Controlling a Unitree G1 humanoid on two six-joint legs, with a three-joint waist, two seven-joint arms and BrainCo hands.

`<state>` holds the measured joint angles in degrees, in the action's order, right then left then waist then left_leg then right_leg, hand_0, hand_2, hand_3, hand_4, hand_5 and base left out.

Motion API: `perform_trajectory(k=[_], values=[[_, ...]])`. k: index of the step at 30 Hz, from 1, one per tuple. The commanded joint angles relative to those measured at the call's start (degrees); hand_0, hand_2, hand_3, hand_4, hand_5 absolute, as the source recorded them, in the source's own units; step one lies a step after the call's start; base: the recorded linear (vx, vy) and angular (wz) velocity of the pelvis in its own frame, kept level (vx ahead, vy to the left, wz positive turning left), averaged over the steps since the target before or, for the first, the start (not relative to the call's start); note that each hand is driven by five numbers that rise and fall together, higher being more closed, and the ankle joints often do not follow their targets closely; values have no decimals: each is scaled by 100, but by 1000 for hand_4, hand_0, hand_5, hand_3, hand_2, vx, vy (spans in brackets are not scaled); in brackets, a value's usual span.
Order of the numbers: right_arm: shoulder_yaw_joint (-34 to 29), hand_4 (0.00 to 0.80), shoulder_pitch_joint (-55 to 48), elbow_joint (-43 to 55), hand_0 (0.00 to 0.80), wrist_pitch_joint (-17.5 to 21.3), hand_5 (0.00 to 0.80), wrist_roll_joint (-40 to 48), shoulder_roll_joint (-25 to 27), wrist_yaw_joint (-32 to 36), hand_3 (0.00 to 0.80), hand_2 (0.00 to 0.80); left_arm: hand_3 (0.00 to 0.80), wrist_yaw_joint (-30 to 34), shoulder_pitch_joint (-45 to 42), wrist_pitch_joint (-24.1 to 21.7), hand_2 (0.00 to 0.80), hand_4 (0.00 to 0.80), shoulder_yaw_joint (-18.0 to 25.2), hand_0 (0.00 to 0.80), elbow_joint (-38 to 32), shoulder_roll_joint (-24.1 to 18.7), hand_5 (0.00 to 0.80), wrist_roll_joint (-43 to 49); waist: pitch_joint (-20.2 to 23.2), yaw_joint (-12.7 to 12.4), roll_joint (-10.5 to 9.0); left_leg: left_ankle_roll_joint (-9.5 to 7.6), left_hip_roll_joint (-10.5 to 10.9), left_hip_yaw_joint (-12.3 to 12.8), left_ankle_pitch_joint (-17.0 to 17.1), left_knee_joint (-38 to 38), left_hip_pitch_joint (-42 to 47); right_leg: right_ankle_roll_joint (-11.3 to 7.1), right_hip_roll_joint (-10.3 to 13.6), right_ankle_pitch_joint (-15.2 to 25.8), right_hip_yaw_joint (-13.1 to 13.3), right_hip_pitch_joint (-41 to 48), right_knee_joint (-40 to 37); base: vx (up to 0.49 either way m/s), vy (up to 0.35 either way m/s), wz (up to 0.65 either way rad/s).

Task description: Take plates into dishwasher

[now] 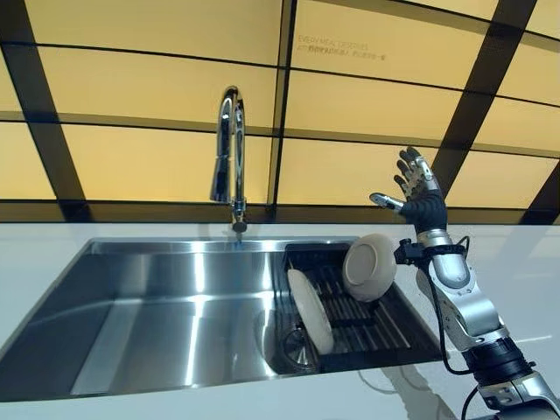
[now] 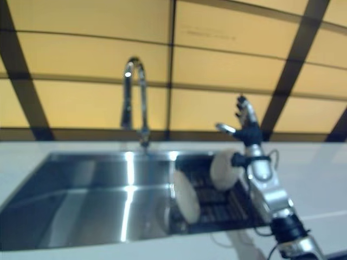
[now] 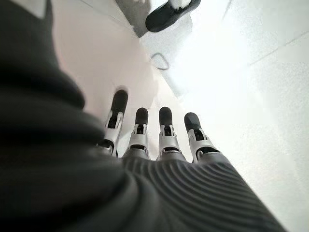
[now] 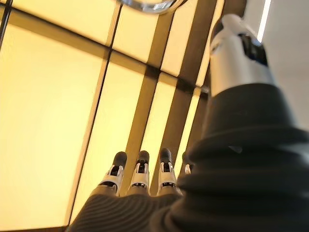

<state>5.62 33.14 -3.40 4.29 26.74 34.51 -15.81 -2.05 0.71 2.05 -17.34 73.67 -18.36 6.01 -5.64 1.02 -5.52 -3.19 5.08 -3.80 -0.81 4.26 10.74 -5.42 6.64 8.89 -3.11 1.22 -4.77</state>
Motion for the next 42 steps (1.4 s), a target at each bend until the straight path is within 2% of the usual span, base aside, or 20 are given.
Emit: perform_trajectory(k=[1,6,9,14,16,19,23,24,26,28,31,42], values=[[-222,0,525,-30,0,-81,0,296,255,-10,0,0,0,-123,277,-118,0,0,139,0,53,-96,0,75,61,-84,99,20,-60,-250,-365,-163,-148,-163,-250,179,85,-785,371,170,-270,25],[-69,0,391,48,0,-279,0,270,216,30,0,0,0,12,200,-215,0,0,339,0,5,-13,0,-52,253,-135,46,263,-333,119,-509,-340,-40,20,-267,-133,-184,-234,165,161,-225,4],[-39,0,337,80,0,-410,0,263,256,34,0,0,0,20,140,-269,0,0,349,0,-54,58,0,-28,271,-148,20,343,-396,208,-587,-508,-78,67,-263,-200,-260,-123,106,111,-189,8],[81,0,270,-20,0,-880,0,459,420,120,0,0,0,-93,111,-354,0,0,341,0,-88,115,0,-85,223,-146,6,548,-508,226,-204,-1485,-451,287,-374,-348,-280,14,88,51,-157,9],[102,0,212,-70,0,-965,0,573,506,159,0,0,0,-126,127,-352,0,0,365,0,-76,105,0,-99,173,-137,-19,613,-517,259,57,-2004,-739,376,-415,-419,-252,110,94,17,-116,20],[112,0,219,-134,0,-1073,0,642,572,182,0,0,0,-157,137,-341,0,0,394,0,-101,95,0,-75,105,-162,-70,614,-451,246,76,-2458,-1024,424,-412,-451,-230,199,75,22,-73,27],[116,0,280,-237,0,-1259,0,711,672,145,0,0,0,-70,169,-227,0,0,439,0,-226,51,0,-75,68,-192,-68,565,-467,336,-18,-1922,-1042,381,-443,-496,-223,296,36,54,22,8],[134,0,335,-322,0,-1316,0,811,700,108,0,0,0,-71,165,-223,0,0,432,0,-228,64,0,-59,70,-208,-40,580,-511,404,-44,-1269,-1002,346,-479,-517,-216,314,-21,60,74,8],[140,0,343,-392,0,-1384,0,874,710,77,0,0,0,-68,173,-170,0,0,400,0,-257,89,0,-60,59,-234,-3,655,-577,524,157,-635,-1039,312,-523,-583,-212,355,-23,55,87,2],[136,0,296,-460,0,-1415,0,983,745,66,0,0,0,-91,161,-184,0,0,320,0,-254,132,0,-49,14,-249,-15,669,-554,577,253,-617,-1223,297,-515,-616,-199,377,-23,12,94,-19],[74,0,294,-688,0,-1407,0,1043,827,197,0,0,0,-142,204,-137,0,0,245,0,-290,148,0,-155,42,-197,17,619,-567,478,304,-279,-1002,263,-515,-582,-224,294,-23,4,125,-9],[-251,0,206,-1284,0,-1526,0,1092,1181,552,0,0,0,-144,276,-117,0,0,181,0,-192,-12,0,-252,248,-61,33,487,-504,753,131,51,-613,102,-409,-546,-306,266,-23,45,77,-3]])
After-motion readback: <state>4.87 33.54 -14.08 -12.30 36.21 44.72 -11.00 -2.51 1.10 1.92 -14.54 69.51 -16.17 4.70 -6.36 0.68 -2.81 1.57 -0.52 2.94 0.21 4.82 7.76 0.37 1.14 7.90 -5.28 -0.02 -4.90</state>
